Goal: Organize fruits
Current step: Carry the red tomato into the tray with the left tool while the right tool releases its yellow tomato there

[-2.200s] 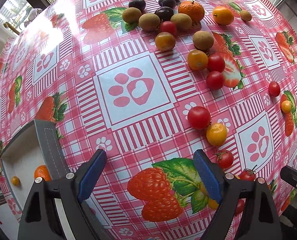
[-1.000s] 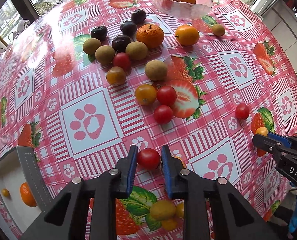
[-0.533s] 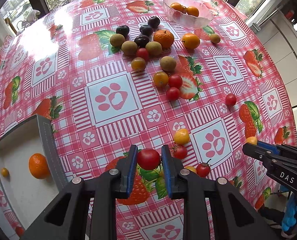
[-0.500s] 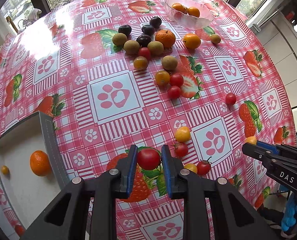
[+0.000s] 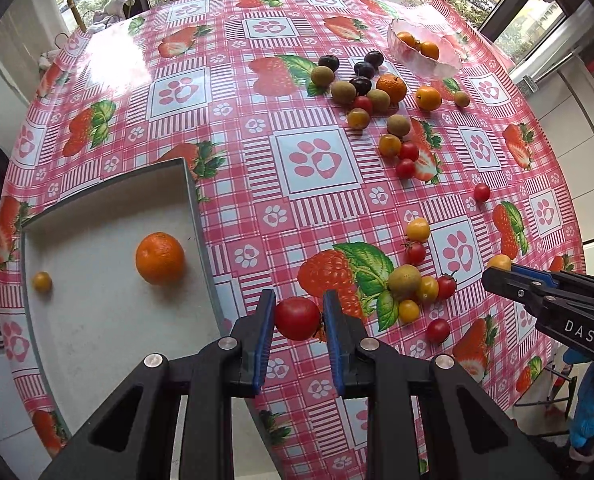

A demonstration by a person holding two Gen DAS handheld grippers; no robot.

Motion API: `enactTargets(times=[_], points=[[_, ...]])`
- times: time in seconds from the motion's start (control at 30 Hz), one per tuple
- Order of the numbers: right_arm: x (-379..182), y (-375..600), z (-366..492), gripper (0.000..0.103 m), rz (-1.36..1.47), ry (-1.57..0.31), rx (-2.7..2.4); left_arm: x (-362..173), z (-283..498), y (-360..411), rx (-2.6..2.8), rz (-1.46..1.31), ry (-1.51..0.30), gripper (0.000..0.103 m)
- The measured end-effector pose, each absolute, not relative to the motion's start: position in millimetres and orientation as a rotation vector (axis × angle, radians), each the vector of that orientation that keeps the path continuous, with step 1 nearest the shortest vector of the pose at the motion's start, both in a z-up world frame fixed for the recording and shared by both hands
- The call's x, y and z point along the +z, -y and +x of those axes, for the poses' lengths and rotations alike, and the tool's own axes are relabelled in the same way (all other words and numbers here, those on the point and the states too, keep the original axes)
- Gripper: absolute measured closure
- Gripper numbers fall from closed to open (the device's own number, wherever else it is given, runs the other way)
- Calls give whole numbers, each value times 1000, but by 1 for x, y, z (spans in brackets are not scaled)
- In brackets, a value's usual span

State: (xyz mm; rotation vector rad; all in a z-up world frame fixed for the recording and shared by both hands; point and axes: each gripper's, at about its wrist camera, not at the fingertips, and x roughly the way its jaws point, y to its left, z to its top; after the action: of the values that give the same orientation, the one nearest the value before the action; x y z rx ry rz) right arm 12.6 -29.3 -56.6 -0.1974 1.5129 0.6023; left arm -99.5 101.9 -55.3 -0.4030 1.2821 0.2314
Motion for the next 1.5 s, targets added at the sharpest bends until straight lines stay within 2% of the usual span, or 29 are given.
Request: enactTargets(times=[0.53,0.87,1.2,1.4,1.43,1.47,1.5], points=[[-46,-100,-56,80,-363,-1496,884,-63,-187,-187,450,-527,-1267,77],[-70,-172,-110,80,-494,-1558,1010,-99,-223,-223,585,-554,-1349,77],[-96,-198,-130,80,-617,-1587,997,-118,-237,-229,603,-562,-1381,77],[-109,-199,-134,77,-672,-1608,976,-124,-238,-228,599,-564,-1399,75],[-111,-199,-135,72,-679,-1614,977,-124,-238,-229,599,-563,-1403,71],[-114,-201,-136,56,-685,-1619,976,-125,-237,-229,619,-555,-1416,53],[-115,-201,-137,55,-693,-1615,967,-126,-239,-231,651,-545,-1425,37]])
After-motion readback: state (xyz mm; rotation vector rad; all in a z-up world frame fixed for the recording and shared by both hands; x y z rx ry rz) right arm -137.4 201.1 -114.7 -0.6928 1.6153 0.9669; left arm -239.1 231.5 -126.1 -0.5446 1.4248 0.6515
